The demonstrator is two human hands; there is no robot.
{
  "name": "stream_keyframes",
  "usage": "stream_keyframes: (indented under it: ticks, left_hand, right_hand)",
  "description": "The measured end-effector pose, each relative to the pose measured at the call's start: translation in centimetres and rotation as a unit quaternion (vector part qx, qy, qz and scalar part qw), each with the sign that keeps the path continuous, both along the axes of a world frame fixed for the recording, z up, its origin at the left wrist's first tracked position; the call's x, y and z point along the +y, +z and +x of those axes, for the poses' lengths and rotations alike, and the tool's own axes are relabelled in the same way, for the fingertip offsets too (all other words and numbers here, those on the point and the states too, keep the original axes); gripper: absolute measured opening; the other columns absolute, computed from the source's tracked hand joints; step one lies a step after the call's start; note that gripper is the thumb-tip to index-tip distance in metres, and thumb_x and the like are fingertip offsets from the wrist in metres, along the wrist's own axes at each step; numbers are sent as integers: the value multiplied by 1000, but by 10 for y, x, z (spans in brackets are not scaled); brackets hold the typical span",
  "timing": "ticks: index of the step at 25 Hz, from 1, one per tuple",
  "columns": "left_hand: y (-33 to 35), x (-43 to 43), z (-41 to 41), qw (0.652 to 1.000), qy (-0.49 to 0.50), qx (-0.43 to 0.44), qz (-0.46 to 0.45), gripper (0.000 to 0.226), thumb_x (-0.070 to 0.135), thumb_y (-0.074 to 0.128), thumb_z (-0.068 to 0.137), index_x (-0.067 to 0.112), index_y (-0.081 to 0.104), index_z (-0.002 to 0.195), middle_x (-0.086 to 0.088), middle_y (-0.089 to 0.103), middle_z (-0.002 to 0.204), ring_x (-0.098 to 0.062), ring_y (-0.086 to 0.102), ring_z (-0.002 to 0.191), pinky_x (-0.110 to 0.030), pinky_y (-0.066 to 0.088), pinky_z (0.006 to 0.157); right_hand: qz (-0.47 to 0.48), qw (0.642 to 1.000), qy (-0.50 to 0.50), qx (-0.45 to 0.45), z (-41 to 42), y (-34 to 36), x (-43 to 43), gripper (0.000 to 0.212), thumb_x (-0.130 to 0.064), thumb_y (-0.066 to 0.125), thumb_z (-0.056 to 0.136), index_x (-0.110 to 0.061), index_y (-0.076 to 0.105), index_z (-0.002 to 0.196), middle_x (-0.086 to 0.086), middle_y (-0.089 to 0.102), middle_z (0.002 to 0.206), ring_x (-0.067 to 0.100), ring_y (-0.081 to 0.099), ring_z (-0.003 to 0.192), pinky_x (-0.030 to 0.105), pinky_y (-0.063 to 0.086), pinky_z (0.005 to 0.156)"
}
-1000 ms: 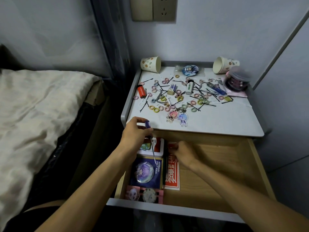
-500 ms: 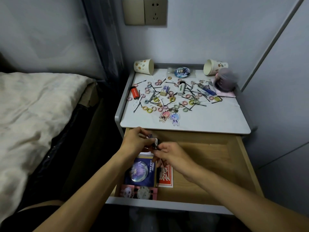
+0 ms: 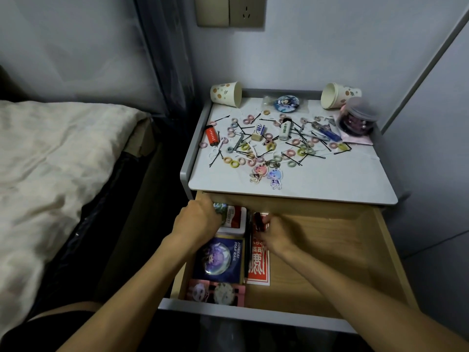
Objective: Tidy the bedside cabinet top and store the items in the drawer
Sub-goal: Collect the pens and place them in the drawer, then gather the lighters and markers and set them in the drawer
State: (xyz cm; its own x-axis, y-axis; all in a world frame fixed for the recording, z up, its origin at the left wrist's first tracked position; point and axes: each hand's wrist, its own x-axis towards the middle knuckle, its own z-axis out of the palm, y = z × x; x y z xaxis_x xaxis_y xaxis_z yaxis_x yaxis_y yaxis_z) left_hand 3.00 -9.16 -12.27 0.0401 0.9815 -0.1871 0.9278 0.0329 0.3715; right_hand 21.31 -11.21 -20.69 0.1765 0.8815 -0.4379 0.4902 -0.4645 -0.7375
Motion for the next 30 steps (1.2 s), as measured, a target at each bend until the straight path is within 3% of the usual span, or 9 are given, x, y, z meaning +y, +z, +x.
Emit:
stream_keyframes:
  ticks: [5, 12, 17, 20, 23, 27, 30]
  left_hand:
    - [0, 0, 2, 1000, -17, 17, 6, 34, 26, 52, 91, 10, 47, 120, -20, 62, 111, -43, 60, 101, -36, 37, 72]
    - [1, 1, 3, 999, -19, 31, 4, 33, 29, 53, 91, 10, 50, 118, -18, 62, 114, -40, 59, 103, -36, 38, 73]
    - [11, 0, 5, 998, -23, 49, 38, 29, 36, 50, 92, 15, 54, 112, -12, 64, 110, -35, 62, 98, -36, 42, 73]
    - [27, -5, 10, 998, -41, -15, 39, 16, 31, 53, 90, 22, 60, 101, -6, 68, 102, -29, 64, 92, -36, 49, 74]
    - [50, 2, 14, 989, -48, -138, 16, 10, 23, 57, 91, 22, 65, 97, -3, 70, 97, -20, 67, 87, -39, 56, 79]
    - [83, 28, 29, 966, -17, -258, 18, 7, 17, 59, 93, 15, 65, 96, -3, 72, 94, -15, 69, 81, -36, 56, 75]
    - [95, 54, 45, 961, -28, -274, 26, 5, 16, 58, 94, 16, 63, 94, -4, 72, 91, -17, 69, 80, -36, 56, 74]
  right_hand:
    - [47, 997, 12, -53, -5, -13, 7, 19, -11, 62, 93, -12, 58, 112, 12, 65, 102, 28, 68, 86, 44, 59, 76]
    - [68, 995, 24, -73, 0, -14, 7, 12, -17, 55, 97, -15, 61, 108, 5, 69, 92, 18, 69, 76, 39, 61, 70]
    - [99, 988, 43, -114, 12, 10, -2, 13, -29, 61, 94, -22, 64, 84, -1, 69, 88, 9, 63, 76, 26, 52, 61]
    - [142, 971, 81, -174, 26, 41, -12, 19, -34, 63, 91, -27, 64, 74, -10, 67, 77, 7, 61, 76, 28, 50, 66]
    - [175, 957, 117, -198, 39, 82, -11, 18, -35, 61, 92, -30, 64, 75, -17, 61, 68, 0, 58, 67, 25, 45, 59]
    - [226, 953, 96, -178, 63, 131, 18, 16, -31, 60, 92, -26, 68, 80, -12, 68, 71, 4, 62, 62, 31, 54, 62]
    - [230, 953, 78, -181, 88, 150, 57, 12, -30, 62, 92, -23, 67, 84, -8, 70, 81, 12, 65, 68, 36, 56, 68]
